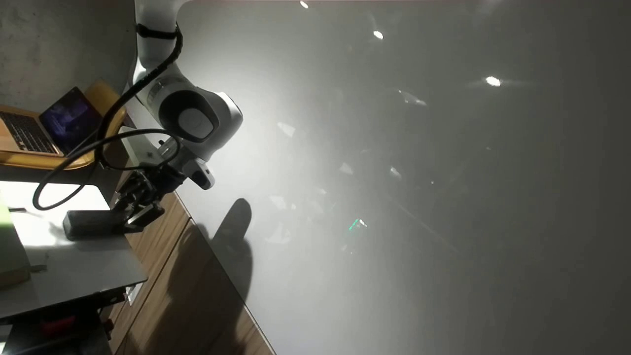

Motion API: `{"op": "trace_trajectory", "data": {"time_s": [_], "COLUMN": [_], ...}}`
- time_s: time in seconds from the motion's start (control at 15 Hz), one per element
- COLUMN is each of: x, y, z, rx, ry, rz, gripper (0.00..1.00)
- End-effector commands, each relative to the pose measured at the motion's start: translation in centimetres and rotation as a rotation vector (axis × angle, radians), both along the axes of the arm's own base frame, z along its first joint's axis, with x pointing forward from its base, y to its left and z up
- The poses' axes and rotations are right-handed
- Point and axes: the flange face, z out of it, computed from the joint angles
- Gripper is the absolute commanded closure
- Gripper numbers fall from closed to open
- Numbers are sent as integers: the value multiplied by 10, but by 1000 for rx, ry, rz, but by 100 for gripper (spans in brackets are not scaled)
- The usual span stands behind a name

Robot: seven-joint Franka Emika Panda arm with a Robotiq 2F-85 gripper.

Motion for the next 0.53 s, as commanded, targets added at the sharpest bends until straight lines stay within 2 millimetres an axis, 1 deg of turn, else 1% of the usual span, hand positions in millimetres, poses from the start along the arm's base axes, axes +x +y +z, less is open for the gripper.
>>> {"op": "trace_trajectory", "data": {"time_s": [0.0, 0.07, 0.13, 0.2, 0.27, 0.33, 0.47], "x": [1, 2, 2, 2, 2, 2, 3], "y": [-2, -2, -2, -2, -2, -1, -1], "z": [3, 4, 5, 5, 6, 6, 7], "rx": [26, 26, 26, 26, 25, 23, 22], "ry": [13, 9, 7, 5, 3, 2, 0], "rz": [11, 13, 13, 16, 18, 20, 21], "gripper": [69, 19, 17, 11, 3, 0, 0]}}
